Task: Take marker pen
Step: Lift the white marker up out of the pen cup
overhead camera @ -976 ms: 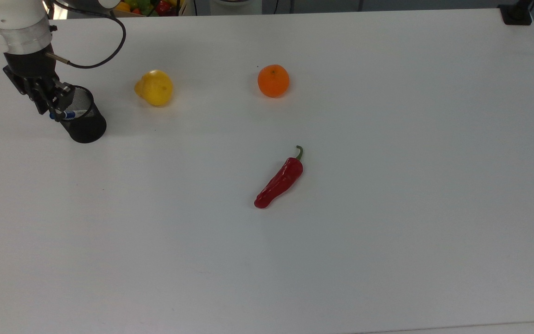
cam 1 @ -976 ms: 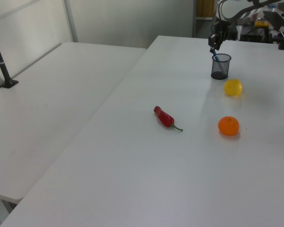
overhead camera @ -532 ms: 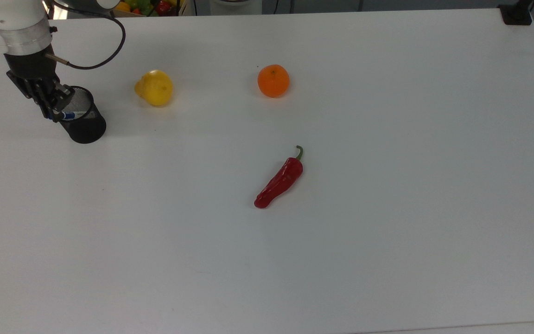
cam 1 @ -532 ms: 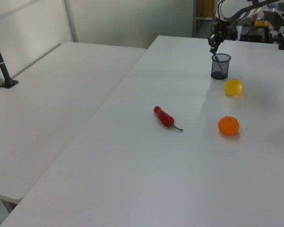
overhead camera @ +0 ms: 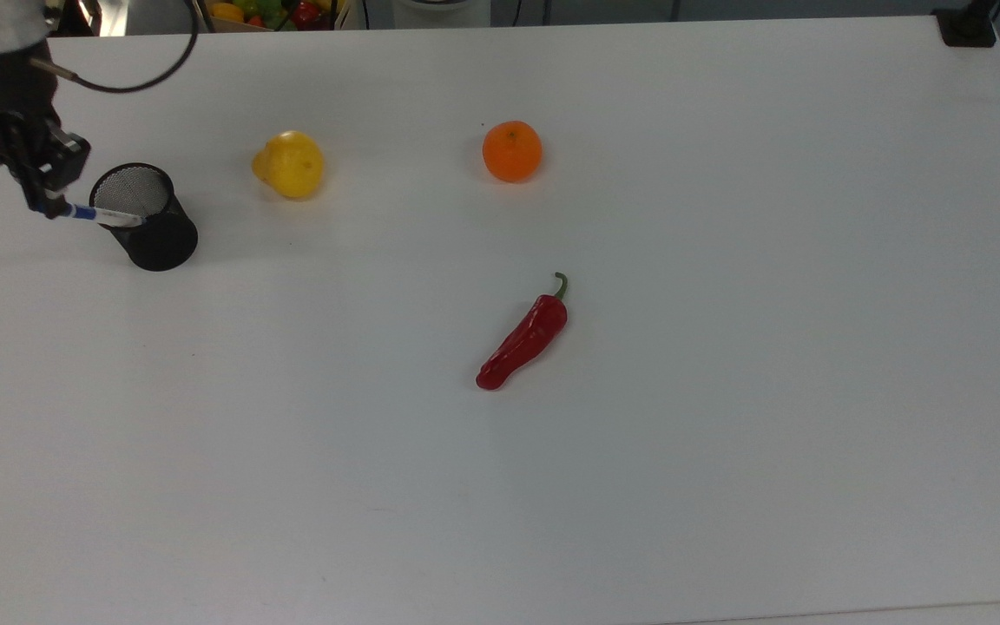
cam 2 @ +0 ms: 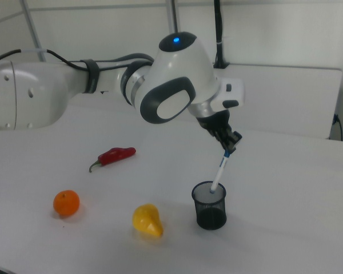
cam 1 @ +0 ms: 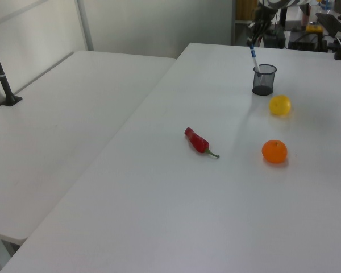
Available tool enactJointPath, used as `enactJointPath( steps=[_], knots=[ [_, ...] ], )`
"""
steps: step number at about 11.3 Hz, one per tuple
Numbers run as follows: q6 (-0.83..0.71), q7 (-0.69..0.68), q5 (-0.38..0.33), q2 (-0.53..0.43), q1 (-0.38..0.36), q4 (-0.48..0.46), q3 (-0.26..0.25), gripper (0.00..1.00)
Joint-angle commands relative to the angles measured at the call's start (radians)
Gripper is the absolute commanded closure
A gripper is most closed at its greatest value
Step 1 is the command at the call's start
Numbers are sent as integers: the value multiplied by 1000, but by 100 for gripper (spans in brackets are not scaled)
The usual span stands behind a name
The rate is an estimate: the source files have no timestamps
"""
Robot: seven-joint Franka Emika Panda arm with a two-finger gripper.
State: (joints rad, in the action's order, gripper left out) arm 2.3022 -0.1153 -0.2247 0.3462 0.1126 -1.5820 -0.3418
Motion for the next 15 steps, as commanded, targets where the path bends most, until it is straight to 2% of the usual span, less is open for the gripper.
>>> enactJointPath(
  steps=[1, 4, 9, 11, 15],
  knots=[
    [-39, -17, -25, -52, -5, 32, -14, 85],
    [-179, -15, -65, -81, -10, 80, -22, 85],
    [-467, 37, -62, -102, -69, 119, -3, 85],
    [-515, 66, -54, -87, -109, 119, 1, 85],
    [-524, 137, 17, -23, -183, 119, 55, 85]
  ],
)
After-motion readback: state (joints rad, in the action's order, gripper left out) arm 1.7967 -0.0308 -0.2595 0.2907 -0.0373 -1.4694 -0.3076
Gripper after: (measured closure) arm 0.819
